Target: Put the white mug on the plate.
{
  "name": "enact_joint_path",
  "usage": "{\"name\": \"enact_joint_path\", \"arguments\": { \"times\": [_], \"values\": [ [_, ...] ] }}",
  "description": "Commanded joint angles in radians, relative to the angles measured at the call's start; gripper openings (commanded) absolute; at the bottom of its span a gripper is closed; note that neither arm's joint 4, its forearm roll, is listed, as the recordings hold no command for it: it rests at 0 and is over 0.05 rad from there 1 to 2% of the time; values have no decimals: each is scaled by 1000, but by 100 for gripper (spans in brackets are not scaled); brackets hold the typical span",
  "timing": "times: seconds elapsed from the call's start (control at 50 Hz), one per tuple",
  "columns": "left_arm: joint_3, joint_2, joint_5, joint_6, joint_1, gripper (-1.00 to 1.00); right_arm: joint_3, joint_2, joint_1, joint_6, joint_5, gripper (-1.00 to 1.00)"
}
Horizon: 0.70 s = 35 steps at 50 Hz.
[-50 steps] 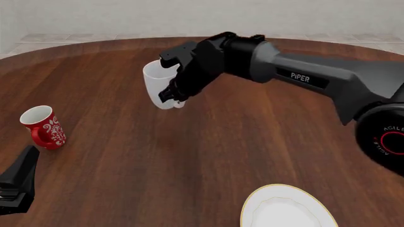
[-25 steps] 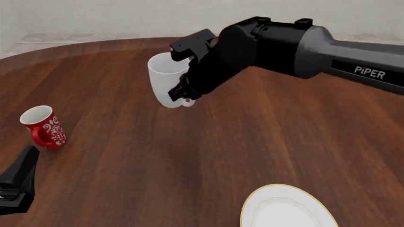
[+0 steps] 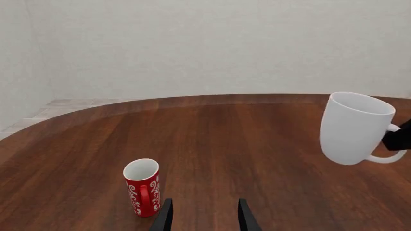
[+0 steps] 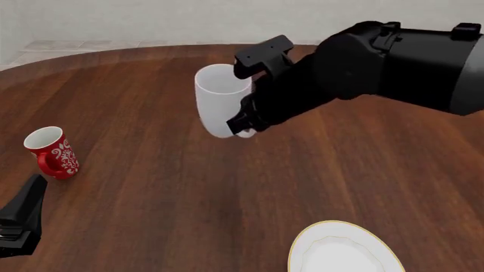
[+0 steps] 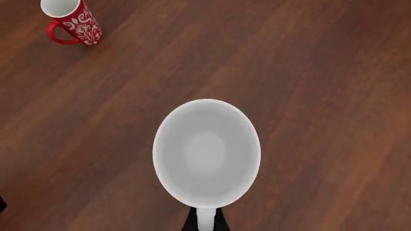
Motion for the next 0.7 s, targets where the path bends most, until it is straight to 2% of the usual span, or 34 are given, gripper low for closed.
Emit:
{"name": "enact_joint_path", "arguments": {
  "times": [0.02, 0.7],
  "values": [
    [-1, -5, 5, 0, -4, 100, 93, -124, 0, 10, 11, -100],
    [-1, -4, 5, 0, -4, 100, 255, -360, -18, 14, 46, -100]
  ]
}}
